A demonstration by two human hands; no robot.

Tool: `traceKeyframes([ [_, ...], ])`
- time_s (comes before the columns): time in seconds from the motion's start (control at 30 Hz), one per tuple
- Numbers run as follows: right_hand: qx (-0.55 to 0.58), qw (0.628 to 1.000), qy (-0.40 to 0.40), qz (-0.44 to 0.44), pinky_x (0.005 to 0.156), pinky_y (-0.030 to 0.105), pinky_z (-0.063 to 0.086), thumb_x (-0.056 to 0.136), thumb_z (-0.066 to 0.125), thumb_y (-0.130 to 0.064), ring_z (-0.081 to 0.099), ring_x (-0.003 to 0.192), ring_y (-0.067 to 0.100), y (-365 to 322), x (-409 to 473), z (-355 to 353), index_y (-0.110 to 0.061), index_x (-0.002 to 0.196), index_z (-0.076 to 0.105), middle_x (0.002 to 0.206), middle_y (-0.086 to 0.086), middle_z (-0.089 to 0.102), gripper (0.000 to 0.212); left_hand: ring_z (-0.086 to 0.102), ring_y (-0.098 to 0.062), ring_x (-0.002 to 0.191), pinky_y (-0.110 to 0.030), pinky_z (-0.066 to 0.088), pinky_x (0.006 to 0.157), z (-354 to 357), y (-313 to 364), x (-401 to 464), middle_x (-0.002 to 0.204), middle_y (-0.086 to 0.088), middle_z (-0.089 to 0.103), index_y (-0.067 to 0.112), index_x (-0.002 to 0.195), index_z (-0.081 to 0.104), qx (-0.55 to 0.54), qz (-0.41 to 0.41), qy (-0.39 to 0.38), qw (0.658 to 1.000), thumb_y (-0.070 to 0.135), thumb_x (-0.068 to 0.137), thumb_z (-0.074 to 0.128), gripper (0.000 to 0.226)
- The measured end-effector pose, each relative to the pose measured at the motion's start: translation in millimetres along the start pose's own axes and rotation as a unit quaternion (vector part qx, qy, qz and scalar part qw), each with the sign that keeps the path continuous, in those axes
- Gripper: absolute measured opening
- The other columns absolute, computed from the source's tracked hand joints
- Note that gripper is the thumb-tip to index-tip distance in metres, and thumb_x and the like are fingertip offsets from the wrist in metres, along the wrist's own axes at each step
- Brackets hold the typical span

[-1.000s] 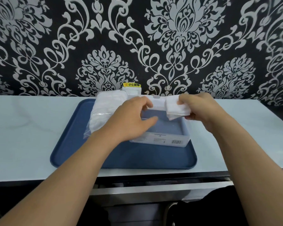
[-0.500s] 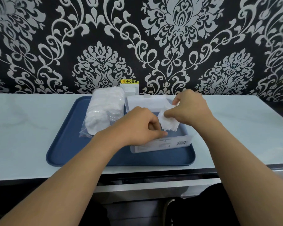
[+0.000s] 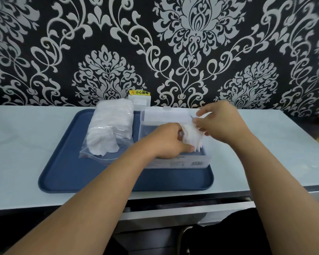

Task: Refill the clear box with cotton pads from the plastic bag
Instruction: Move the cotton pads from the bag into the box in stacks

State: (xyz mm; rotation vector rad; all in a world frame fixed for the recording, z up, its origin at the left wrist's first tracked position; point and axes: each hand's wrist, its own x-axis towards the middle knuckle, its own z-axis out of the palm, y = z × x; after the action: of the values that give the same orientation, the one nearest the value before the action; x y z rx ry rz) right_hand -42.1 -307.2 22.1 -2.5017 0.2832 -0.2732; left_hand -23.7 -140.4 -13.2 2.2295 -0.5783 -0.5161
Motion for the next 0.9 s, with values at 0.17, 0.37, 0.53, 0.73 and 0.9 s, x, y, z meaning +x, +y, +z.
traceKeyframes([
  [0.17, 0.013, 0.998, 0.050, 0.023, 0.065, 0.027, 0.048, 0.075, 0.081, -0.015, 0.061, 0.069, 0.018, 15.8, 3.4, -8.8, -0.012, 0.084, 0.073, 0.068, -0.001, 0.065, 0.012, 0.065, -0.014, 0.101, -0.039, 0.053, 0.095, 6.0, -1.3, 2.5, 0.109, 0.007, 0.070, 0.023, 0.124, 0.064, -0.001, 0.000, 0.010, 1.000, 0.041, 0.082, 0.078, 0.048],
  [0.37, 0.051, 0.996, -0.054, 0.052, 0.068, 0.041, 0.061, 0.074, 0.081, -0.011, 0.064, 0.069, 0.023, 13.2, 1.4, -7.0, -0.011, 0.072, 0.075, 0.072, 0.006, 0.068, 0.007, 0.065, -0.016, 0.095, -0.037, 0.053, 0.090, 10.6, 0.8, 2.2, 0.103, 0.004, 0.070, 0.022, 0.119, 0.066, 0.017, 0.008, 0.040, 0.999, 0.046, 0.081, 0.076, 0.046],
  [0.53, -0.011, 0.997, -0.068, 0.033, 0.071, 0.039, 0.062, 0.081, 0.079, -0.019, 0.064, 0.063, 0.023, 13.0, 3.1, -4.9, -0.006, 0.074, 0.077, 0.066, 0.006, 0.068, 0.015, 0.064, -0.025, 0.089, -0.038, 0.052, 0.078, 21.8, 3.1, 4.6, 0.097, -0.003, 0.068, 0.018, 0.109, 0.065, 0.080, 0.009, 0.104, 0.991, 0.049, 0.084, 0.072, 0.041],
  [0.73, -0.081, 0.993, -0.083, 0.033, 0.068, 0.039, 0.061, 0.085, 0.071, -0.014, 0.069, 0.066, 0.027, 8.0, 6.5, -1.8, -0.001, 0.079, 0.074, 0.070, 0.012, 0.069, 0.015, 0.063, -0.028, 0.092, -0.036, 0.049, 0.075, 28.0, 5.0, 8.8, 0.096, -0.007, 0.066, 0.020, 0.082, 0.060, 0.073, -0.013, 0.146, 0.987, 0.050, 0.089, 0.065, 0.031],
  [0.9, -0.035, 0.994, -0.087, 0.062, 0.067, 0.047, 0.063, 0.088, 0.064, -0.007, 0.073, 0.067, 0.034, 5.9, 3.4, -0.9, 0.009, 0.084, 0.070, 0.082, 0.022, 0.073, 0.018, 0.060, -0.025, 0.083, -0.031, 0.038, 0.061, 32.1, 12.1, 9.4, 0.087, -0.005, 0.063, 0.019, 0.068, 0.050, 0.071, -0.014, 0.164, 0.984, 0.055, 0.082, 0.071, 0.044],
])
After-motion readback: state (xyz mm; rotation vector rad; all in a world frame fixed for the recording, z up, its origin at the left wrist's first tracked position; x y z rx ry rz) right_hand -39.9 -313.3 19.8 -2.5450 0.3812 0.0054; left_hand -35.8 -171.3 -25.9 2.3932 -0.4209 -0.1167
